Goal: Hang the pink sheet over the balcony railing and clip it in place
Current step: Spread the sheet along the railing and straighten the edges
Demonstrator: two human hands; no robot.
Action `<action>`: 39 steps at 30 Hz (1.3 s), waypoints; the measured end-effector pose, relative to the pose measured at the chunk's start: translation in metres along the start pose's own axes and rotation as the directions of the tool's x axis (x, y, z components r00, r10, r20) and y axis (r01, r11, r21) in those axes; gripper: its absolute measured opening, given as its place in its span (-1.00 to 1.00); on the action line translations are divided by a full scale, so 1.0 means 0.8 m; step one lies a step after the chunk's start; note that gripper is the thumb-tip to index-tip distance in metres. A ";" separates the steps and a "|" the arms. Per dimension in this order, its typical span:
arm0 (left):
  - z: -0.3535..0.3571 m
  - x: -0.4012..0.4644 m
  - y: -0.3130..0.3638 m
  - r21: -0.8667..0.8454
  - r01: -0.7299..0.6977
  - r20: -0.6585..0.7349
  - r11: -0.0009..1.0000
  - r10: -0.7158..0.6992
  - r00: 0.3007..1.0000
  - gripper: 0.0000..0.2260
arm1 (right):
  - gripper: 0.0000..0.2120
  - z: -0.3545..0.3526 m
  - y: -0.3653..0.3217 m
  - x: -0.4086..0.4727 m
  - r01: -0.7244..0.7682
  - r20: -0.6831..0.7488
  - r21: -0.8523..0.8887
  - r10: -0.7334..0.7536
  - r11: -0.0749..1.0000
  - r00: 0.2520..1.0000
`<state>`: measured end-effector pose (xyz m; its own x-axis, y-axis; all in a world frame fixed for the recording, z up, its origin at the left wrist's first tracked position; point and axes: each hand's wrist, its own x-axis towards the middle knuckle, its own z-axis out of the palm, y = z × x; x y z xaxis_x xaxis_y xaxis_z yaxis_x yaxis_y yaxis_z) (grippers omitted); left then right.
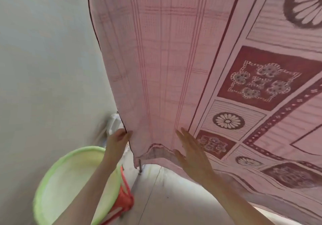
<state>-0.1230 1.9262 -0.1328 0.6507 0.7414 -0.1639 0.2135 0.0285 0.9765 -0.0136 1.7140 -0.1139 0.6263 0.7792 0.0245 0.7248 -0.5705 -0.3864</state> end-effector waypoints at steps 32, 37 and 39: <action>0.171 0.115 -0.586 -0.515 -0.162 -0.135 0.842 0.107 0.985 -0.85 | -0.74 0.518 0.361 0.034 0.310 -0.036 0.852 0.543 -0.422 0.839; 0.139 0.124 -0.605 -0.487 -0.271 -0.240 0.830 0.171 0.956 -0.76 | -0.87 0.545 0.354 0.016 0.297 -0.079 0.897 0.543 -0.328 0.836; 0.126 0.127 -0.605 -0.474 -0.257 -0.239 0.842 0.159 0.958 -0.76 | -0.88 0.547 0.343 0.009 0.294 -0.082 0.901 0.541 -0.318 0.837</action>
<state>-0.0863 1.9201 -0.6360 0.4834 0.8749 0.0310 -0.3328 0.1509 0.9308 0.0641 1.6764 -0.6234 0.9400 0.3220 -0.1129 -0.3050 0.6446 -0.7010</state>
